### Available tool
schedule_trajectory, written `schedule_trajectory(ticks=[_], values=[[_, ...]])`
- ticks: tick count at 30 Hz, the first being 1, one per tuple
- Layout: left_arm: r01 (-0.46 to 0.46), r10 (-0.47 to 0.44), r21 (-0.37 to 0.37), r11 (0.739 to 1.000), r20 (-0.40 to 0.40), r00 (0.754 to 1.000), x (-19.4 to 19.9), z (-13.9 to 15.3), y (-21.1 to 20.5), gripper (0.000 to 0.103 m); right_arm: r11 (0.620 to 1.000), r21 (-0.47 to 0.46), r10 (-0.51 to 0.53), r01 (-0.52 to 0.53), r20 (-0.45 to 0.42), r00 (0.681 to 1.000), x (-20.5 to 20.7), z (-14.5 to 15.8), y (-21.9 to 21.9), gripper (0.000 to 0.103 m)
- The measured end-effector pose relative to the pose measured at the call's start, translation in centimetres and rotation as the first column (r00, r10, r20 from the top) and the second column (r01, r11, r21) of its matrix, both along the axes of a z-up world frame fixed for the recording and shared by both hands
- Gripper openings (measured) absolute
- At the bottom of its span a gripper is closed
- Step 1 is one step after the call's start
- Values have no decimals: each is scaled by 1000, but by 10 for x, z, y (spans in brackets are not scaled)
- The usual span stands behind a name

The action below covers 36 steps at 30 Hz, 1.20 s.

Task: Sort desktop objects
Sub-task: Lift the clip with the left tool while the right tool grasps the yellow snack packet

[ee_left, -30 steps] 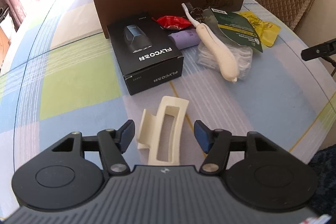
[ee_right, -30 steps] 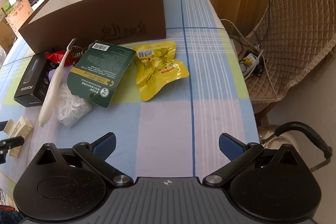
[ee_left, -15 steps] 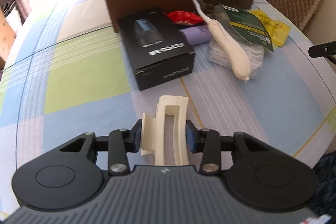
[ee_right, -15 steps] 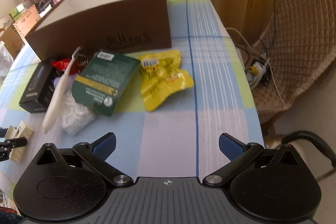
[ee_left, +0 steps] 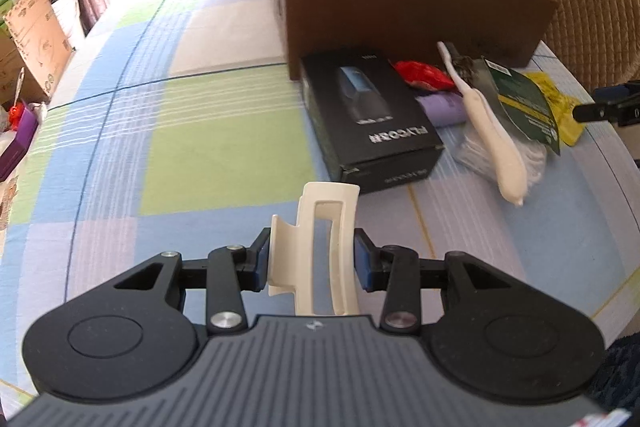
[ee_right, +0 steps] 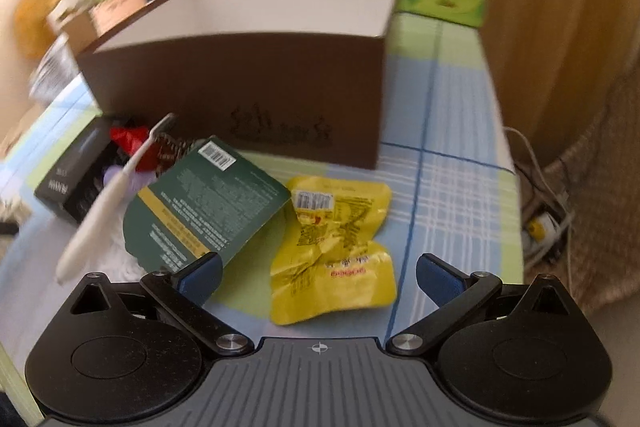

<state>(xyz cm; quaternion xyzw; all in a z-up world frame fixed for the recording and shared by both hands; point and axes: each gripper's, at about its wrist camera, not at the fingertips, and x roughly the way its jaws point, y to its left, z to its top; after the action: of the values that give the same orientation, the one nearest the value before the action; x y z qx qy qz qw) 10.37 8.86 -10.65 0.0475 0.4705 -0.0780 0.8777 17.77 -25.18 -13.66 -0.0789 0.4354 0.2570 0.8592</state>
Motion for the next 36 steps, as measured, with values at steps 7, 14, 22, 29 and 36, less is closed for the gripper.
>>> schedule_trajectory(ticks=[7,14,22,29,36], values=[[-51,51,14,999,1,999,6,0,16,36,995,-59,80,-83,-48,996,18,-15,4,95],[-56,56,16,998,1,998,13,1,24,36,989,-106,96,-102,-64,993,26,-25,16,73],[-47,47,10,999,2,999,19,4,27,36,987,-136,81,-91,-77,994,20,-21,14,53],[-27,27,4,1000,15,1000,21,12,26,36,989,-141,29,-38,-62,998,5,-14,8,47],[-3,3,-2,1000,33,999,19,22,23,36,994,-111,-6,3,-21,1000,-14,10,2,47]])
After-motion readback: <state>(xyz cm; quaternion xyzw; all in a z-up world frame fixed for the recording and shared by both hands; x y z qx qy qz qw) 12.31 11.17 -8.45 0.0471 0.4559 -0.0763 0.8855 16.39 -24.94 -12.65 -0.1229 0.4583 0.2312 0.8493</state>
